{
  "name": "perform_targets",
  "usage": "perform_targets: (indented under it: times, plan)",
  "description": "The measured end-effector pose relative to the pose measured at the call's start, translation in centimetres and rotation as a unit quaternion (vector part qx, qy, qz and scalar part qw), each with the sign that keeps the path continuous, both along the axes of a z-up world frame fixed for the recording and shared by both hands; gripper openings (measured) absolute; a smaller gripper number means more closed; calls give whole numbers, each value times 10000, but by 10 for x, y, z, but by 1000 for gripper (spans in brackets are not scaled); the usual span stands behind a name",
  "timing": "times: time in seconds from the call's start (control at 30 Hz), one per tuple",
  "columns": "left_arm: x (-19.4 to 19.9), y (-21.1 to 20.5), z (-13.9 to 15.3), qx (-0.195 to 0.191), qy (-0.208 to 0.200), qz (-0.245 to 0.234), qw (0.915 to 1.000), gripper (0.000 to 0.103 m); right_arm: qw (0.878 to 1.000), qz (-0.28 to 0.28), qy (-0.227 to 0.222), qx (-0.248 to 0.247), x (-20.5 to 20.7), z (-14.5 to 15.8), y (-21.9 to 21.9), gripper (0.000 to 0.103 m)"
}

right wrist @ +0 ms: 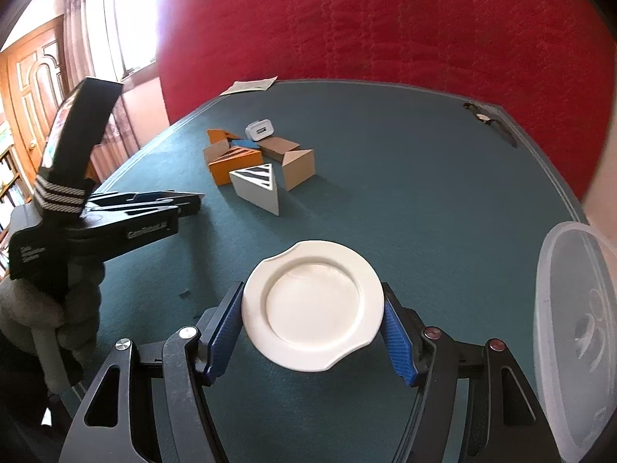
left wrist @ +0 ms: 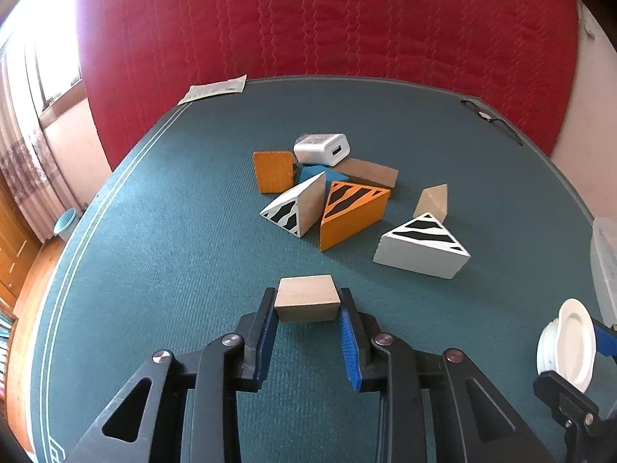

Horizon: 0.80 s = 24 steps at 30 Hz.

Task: Organize rigid objects
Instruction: 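Carry the plate and wood block toward the clear tub with both grippers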

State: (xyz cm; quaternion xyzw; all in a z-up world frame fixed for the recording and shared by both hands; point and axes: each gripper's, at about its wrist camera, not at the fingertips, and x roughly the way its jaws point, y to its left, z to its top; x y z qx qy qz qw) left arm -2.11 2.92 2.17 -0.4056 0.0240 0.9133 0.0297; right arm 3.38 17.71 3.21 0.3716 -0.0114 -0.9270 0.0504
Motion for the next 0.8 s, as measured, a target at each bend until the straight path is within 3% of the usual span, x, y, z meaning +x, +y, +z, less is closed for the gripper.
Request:
perform_targets:
  times: [0.8]
  plan:
    - [33, 62, 36, -96, 381, -670, 9970, 32, 9946, -888, 390, 378, 17, 32, 52, 67]
